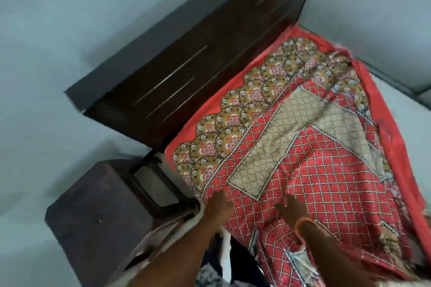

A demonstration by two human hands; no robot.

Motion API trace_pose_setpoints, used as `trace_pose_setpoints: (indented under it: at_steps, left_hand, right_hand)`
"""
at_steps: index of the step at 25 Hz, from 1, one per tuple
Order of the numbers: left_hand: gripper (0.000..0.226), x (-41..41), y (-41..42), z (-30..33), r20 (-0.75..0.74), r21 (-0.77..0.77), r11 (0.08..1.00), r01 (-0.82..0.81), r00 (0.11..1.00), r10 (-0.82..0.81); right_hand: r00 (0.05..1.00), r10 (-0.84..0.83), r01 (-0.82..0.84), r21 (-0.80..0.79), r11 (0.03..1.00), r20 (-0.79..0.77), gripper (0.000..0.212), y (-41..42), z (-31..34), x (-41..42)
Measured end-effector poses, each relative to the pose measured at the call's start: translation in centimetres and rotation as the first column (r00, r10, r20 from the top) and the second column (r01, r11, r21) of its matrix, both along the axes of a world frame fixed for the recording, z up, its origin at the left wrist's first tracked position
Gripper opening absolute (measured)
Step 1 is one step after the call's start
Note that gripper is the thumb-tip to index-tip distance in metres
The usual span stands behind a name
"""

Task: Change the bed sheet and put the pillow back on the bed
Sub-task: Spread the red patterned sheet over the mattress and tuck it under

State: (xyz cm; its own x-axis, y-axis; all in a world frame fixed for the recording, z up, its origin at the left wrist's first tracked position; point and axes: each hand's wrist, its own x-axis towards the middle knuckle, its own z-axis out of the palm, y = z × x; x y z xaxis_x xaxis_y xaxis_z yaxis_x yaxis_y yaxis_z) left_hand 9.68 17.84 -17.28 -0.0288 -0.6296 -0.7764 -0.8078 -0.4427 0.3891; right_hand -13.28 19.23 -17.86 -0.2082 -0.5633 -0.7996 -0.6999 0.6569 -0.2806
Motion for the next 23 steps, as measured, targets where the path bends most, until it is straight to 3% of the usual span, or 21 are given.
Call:
trace_pose_setpoints:
  at_steps: [2, 5, 6, 11, 17, 23]
  left_hand:
    - [0.042, 0.4, 3.4, 2.9, -0.044, -0.012, 0.999, -0.049, 0.998, 0.048]
    - [0.013, 1.2, 7.9, 6.5, -0.133, -0.078, 0.989, -0.126, 0.984, 0.115]
    - [0.014, 1.2, 9.0, 7.4, -0.139, -0.105, 0.984, -0.144, 0.982, 0.129]
    - [0.013, -0.3, 19.0, 11.5, -0.203, -0.14, 0.989, -0.045, 0.979, 0.016]
    - [0.018, -9.9, 26.8, 12.3, -0.218, -0.205, 0.964, 0.171, 0.952, -0.215]
    - [0.011, -23.9, 36.6, 13.4, -0.249, -0.223, 0.944, 0.242, 0.923, -0.295]
  right_hand:
    - [0.999, -0.033, 0.034, -0.049, 0.998, 0.011, 0.046, 4.5, 2.0, 0.1]
    - [0.998, -0.046, 0.042, -0.106, 0.993, -0.034, 0.046, 10.3, 2.9, 0.1]
    - [0.997, -0.068, 0.062, -0.145, 0.988, -0.037, 0.049, 11.7, 4.0, 0.5]
    - [0.926, -0.378, 0.368, -0.25, 0.896, 0.009, 0.047, 25.6, 9.6, 1.0]
    - [0.751, -0.657, 0.61, -0.319, 0.725, -0.057, 0.048, 39.1, 12.4, -6.5]
    - [0.667, -0.745, 0.692, -0.366, 0.622, -0.005, 0.046, 49.6, 12.7, -17.3]
